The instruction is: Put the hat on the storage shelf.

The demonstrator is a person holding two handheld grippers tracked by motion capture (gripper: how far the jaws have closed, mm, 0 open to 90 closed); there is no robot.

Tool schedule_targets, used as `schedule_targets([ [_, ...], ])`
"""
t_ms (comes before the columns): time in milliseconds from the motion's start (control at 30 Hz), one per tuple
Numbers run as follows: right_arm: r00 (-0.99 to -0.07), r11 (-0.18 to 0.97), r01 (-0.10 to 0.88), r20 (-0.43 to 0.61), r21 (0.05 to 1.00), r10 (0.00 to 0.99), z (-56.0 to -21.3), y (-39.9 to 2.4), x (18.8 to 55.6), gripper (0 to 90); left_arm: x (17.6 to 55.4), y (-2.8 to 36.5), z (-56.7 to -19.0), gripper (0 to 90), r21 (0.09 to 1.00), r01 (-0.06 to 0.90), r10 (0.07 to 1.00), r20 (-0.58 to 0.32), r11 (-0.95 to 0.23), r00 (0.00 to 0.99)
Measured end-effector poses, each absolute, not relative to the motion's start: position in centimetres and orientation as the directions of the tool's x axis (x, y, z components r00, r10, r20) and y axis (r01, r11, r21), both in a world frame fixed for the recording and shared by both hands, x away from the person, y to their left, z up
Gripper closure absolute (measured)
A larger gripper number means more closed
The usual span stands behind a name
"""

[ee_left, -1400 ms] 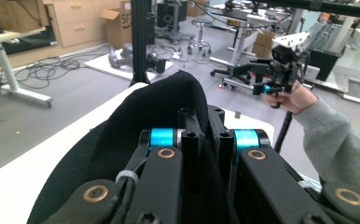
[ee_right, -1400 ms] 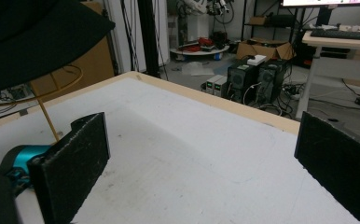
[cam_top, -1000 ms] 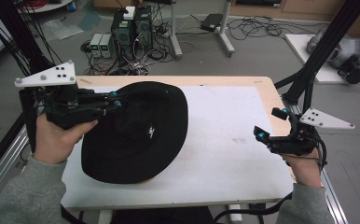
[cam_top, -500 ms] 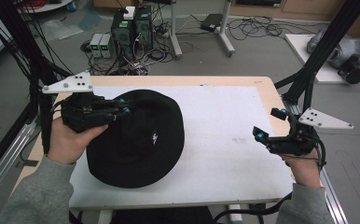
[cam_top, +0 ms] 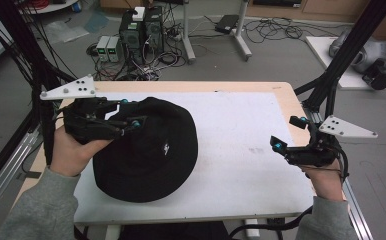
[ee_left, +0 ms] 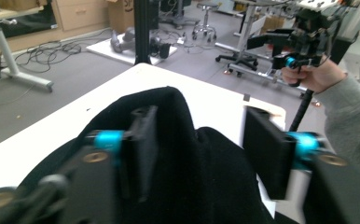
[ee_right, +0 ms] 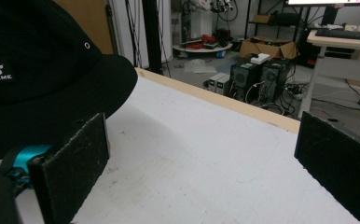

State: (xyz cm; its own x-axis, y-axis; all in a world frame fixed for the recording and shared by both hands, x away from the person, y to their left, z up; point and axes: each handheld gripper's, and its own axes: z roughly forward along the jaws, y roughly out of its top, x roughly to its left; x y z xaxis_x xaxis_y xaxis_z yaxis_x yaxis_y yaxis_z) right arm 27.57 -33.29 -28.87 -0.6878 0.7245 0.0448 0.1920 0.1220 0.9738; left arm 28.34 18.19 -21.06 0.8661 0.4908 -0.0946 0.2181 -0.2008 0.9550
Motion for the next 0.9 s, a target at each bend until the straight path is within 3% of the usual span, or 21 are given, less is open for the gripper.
schedule_targets([
  [133, -0.687, 0.122, 0.193, 0.045, 0.974, 0.725, -28.9, -33.3, 27.6, 2.3, 28.3, 18.6, -20.9, 18.1, 0.958, 0.228, 0.516, -0.109, -0.173, 0.85],
  [200, -0.689, 0.124, 0.196, 0.047, 0.973, 0.723, -28.9, -33.2, 27.6, 2.3, 28.2, 18.8, -20.9, 12.1, 0.96, 0.229, 0.526, -0.112, -0.162, 0.843],
  [400, -0.693, 0.13, 0.194, 0.042, 0.972, 0.72, -28.9, -32.9, 27.6, 2.3, 27.9, 19.6, -20.9, 6.6, 0.963, 0.229, 0.545, -0.118, -0.14, 0.83],
  [900, -0.696, 0.139, 0.199, 0.04, 0.97, 0.717, -29.1, -32.6, 27.7, 2.3, 26.6, 23.2, -20.9, 5.9, 0.976, 0.208, 0.609, -0.125, -0.068, 0.784],
])
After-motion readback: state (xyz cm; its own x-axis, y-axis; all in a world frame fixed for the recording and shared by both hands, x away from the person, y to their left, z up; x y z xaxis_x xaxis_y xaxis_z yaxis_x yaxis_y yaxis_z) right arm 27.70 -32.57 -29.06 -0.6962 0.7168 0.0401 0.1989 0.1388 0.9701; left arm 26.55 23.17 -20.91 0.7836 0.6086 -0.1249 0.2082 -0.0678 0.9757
